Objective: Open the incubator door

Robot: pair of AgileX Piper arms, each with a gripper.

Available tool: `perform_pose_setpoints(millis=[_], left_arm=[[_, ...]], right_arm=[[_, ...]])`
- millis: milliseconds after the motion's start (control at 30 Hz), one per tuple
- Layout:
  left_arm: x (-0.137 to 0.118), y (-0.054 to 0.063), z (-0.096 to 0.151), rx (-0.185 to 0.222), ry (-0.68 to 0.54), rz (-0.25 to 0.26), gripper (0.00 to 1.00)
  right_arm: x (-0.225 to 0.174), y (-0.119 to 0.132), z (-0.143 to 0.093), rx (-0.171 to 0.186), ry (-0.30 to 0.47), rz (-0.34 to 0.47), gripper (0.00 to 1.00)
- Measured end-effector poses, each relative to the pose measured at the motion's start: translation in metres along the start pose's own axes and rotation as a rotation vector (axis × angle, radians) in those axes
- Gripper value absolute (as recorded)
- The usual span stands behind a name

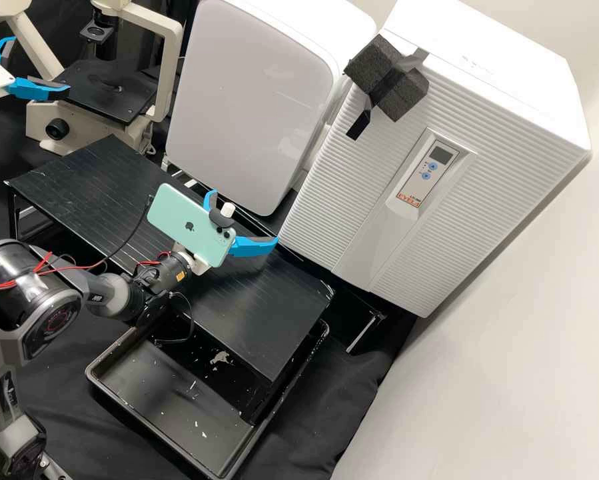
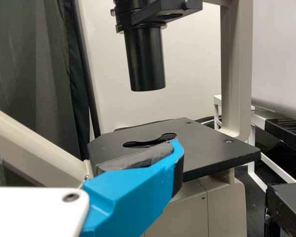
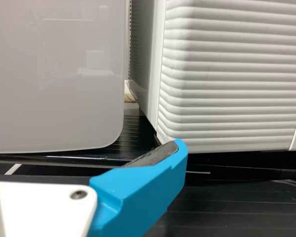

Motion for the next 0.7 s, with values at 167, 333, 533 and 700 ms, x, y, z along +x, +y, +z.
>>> perform_pose_setpoints(millis=[167,333,533,700], left_arm=[[0.000,0.000,0.000,0.000,0.000,0.000,1.00],[0.000,0.000,0.000,0.000,0.000,0.000,1.00],[0.000,0.000,0.000,0.000,0.000,0.000,1.00],[0.000,0.000,0.000,0.000,0.000,0.000,1.00]], right_arm=[[0.000,0.000,0.000,0.000,0.000,0.000,1.00],[0.000,0.000,0.000,0.002,0.000,0.000,1.00],[-0.004,0.017,0.004,0.021,-0.008,0.053,1.00],[-0.005,0.045,-0.003,0.055,0.026,0.141,1.00]])
